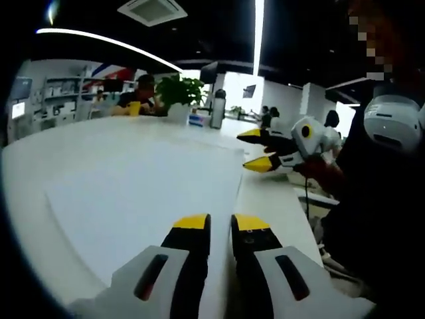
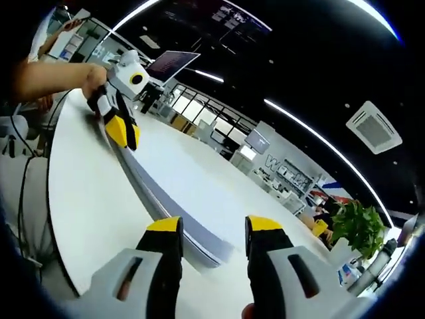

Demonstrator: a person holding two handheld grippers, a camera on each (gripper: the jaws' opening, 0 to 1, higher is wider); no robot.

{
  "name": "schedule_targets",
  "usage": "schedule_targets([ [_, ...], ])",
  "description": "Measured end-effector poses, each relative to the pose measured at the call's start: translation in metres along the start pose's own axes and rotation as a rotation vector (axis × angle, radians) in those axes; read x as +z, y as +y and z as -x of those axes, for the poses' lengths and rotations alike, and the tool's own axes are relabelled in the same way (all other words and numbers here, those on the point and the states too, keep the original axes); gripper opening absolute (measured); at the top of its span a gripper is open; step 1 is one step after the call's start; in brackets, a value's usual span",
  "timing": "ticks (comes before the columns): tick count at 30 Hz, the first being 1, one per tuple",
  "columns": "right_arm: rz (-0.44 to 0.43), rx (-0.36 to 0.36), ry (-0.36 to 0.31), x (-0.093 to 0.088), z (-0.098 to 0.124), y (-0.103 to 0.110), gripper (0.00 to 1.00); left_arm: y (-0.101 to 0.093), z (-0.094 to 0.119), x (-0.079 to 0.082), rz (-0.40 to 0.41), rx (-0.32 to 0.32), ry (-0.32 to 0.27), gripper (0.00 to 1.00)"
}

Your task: Grasp the top corner of one sheet in the document stack and pull a single sheet out from the document stack, separating that one sheet from the rest and lifting it clear until the single sheet is fully removed from the stack

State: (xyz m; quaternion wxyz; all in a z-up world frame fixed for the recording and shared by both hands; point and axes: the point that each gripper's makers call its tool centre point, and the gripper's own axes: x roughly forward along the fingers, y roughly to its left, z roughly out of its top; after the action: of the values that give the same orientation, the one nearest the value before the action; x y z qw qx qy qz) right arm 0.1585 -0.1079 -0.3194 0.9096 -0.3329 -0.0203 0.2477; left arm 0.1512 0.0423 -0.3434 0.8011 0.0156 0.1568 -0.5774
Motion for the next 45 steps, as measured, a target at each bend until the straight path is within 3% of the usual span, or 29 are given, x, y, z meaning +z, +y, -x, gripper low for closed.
schedule_targets([
  [7, 0.099, 0.014, 0.039, 0.002, -0.009, -0.001, 0.37, 0.001, 0.0, 0.0, -0.011, 0.001, -0.004, 0.14],
  [11, 0.217, 0.015, 0.052, 0.007, -0.017, 0.001, 0.36, 0.0, 0.0, 0.001, -0.018, -0.002, -0.01, 0.14],
  [16, 0.424, -0.001, 0.071, 0.012, -0.032, 0.003, 0.35, 0.0, 0.0, 0.001, -0.013, -0.004, -0.005, 0.14],
  [22, 0.453, 0.055, 0.085, 0.009, -0.037, 0.009, 0.24, -0.003, -0.001, 0.001, -0.036, 0.003, -0.013, 0.14],
  [28, 0.587, 0.049, 0.022, 0.012, -0.038, 0.014, 0.19, -0.005, -0.001, 0.002, -0.037, -0.001, -0.017, 0.14],
  [33, 0.734, 0.079, -0.039, 0.011, -0.035, 0.027, 0.08, -0.007, -0.002, 0.002, -0.033, -0.004, -0.018, 0.14],
  [37, 0.765, 0.077, -0.058, 0.009, -0.035, 0.029, 0.02, -0.009, -0.002, 0.003, -0.039, -0.005, -0.021, 0.14],
  [42, 0.694, 0.049, -0.114, 0.013, -0.035, 0.025, 0.02, -0.01, -0.002, 0.004, -0.034, -0.006, -0.026, 0.14],
  [45, 0.684, 0.047, -0.11, 0.013, -0.036, 0.025, 0.02, -0.011, -0.002, 0.004, -0.03, -0.006, -0.033, 0.14],
])
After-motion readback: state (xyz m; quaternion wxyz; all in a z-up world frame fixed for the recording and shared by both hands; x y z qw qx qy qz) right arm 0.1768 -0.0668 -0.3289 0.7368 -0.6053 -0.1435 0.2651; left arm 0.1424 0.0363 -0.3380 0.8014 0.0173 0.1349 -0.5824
